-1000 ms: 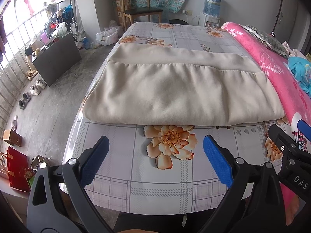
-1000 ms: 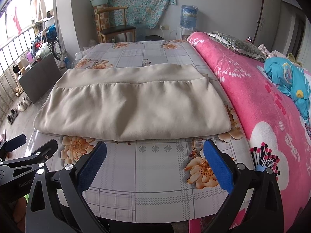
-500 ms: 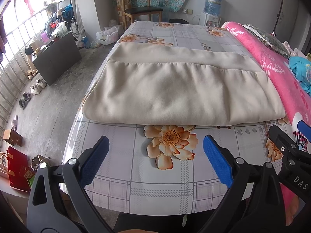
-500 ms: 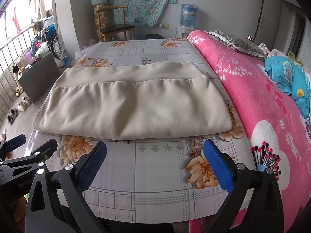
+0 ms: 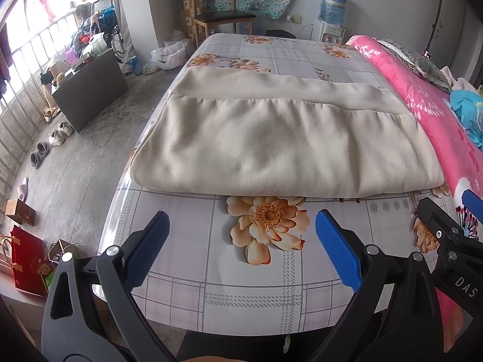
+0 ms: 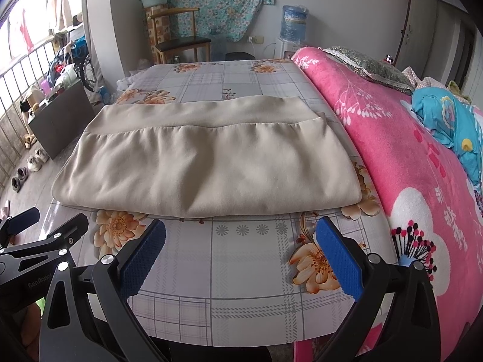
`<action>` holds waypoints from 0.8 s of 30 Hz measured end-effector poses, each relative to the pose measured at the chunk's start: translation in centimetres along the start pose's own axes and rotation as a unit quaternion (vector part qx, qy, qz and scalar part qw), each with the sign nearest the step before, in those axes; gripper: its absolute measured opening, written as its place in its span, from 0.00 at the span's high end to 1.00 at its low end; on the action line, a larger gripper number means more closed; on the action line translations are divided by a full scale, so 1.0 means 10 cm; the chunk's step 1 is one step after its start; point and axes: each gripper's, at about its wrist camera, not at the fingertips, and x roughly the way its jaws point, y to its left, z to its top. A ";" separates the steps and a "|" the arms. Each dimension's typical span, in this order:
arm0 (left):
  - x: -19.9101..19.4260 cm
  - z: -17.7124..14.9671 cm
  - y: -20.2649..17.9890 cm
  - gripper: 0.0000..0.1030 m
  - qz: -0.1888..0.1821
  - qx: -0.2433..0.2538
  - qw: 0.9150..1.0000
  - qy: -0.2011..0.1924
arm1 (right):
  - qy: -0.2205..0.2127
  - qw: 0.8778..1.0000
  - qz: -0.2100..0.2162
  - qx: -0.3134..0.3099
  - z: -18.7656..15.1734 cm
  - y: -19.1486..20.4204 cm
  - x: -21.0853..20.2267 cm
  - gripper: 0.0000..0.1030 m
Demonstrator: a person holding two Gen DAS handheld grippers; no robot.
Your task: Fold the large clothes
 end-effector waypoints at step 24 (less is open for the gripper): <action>-0.02 0.03 0.00 0.09 0.002 -0.001 1.000 -0.002 | 0.002 1.000 0.001 0.001 0.01 0.00 0.00 0.06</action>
